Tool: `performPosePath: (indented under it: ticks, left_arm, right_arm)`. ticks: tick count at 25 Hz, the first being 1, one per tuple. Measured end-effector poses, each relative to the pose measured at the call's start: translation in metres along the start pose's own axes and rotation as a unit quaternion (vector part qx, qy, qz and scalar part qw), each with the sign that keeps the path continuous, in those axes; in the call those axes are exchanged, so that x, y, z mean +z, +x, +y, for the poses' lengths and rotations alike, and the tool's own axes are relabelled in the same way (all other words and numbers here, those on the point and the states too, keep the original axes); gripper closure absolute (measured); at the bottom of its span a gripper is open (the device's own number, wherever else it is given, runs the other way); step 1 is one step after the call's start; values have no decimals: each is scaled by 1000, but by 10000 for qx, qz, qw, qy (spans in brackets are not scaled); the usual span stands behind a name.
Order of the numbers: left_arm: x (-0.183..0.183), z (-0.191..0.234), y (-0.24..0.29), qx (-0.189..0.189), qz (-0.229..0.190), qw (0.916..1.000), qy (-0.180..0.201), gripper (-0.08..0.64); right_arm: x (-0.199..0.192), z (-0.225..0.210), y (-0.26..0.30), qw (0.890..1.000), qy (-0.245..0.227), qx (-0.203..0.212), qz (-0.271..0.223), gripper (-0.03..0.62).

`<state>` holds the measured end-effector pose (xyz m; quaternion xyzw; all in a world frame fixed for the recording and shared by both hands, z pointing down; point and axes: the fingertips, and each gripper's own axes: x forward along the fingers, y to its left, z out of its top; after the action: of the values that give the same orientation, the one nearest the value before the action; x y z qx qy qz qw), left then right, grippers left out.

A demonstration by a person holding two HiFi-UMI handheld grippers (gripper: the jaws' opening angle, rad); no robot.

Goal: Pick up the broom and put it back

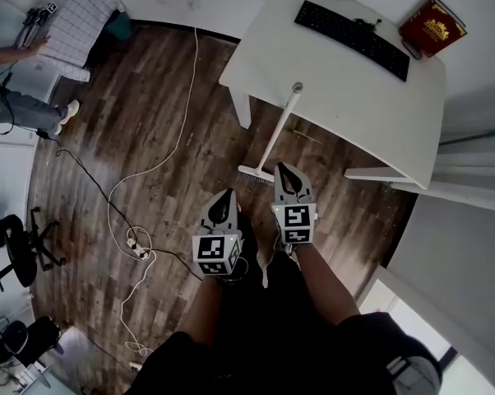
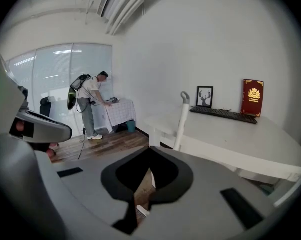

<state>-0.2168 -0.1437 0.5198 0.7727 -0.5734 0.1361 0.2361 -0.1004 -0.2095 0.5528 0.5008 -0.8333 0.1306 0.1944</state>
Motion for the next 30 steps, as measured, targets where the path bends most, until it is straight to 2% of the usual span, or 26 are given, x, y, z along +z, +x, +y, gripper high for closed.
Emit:
performPosePath:
  ticks: [2, 7, 12, 13, 15, 16, 22, 27, 30]
  left_arm:
    - [-5, 8, 13, -15, 86, 10000, -9, 560]
    - [-18, 24, 40, -152, 293, 9995, -25, 558]
    - [-28, 37, 58, -236, 488, 9985, -61, 558]
    - [-30, 40, 61, -257, 524, 9983, -74, 558]
    - [-37, 46, 67, -306, 610, 9976, -79, 558]
    - [-40, 49, 70, -330, 652, 9973, -68, 558]
    - [-46, 62, 78, -420, 804, 9959, 13, 558]
    - [-44, 77, 80, -315, 850, 9959, -27, 558]
    - [-41, 77, 81, -345, 827, 9960, -43, 558]
  right_arm:
    - [-11, -5, 14, 9998, 80, -97, 147, 571]
    - [-40, -12, 47, 9982, -220, -317, 467, 569]
    - [-64, -27, 74, 9957, 30, -584, 716, 566]
    - [-68, -29, 79, 9952, 85, -607, 767, 554]
    - [-79, -31, 93, 9940, 223, -593, 894, 434]
    - [-85, -32, 100, 9932, 307, -585, 954, 399]
    - [-112, -56, 141, 9886, 590, -797, 1137, 379]
    - [-127, -65, 176, 9895, 374, -865, 1093, 379]
    - [-140, -73, 190, 9871, 432, -1015, 1161, 379]
